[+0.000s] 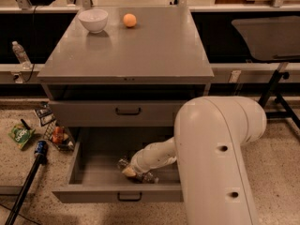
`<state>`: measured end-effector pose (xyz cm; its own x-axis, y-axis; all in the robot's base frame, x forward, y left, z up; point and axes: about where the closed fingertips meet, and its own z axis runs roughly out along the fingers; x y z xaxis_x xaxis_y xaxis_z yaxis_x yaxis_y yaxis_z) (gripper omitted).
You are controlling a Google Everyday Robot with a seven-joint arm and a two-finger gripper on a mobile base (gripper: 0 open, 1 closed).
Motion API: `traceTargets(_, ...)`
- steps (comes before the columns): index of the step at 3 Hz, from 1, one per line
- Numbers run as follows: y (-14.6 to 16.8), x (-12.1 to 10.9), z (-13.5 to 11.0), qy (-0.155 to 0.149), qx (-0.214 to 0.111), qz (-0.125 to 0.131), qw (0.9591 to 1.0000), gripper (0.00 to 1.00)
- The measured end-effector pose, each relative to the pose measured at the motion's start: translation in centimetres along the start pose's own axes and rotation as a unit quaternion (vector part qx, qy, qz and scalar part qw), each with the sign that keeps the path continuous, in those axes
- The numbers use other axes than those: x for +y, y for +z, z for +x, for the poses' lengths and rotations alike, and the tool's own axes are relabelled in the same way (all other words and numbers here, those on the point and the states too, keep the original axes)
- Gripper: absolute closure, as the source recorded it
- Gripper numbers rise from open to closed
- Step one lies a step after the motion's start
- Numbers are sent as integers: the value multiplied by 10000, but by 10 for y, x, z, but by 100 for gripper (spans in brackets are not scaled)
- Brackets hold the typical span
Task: Pick water bottle from middle drawer and place on counter
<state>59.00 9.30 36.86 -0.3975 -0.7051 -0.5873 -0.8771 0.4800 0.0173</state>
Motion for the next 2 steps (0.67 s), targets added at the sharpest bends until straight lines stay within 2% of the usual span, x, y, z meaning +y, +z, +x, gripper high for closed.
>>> traceTargets(1,-26,-7,-25,-382,-331,100,9987,95)
traceTargets(2,-68,-23,-57,-1169,-941,9,9887,100)
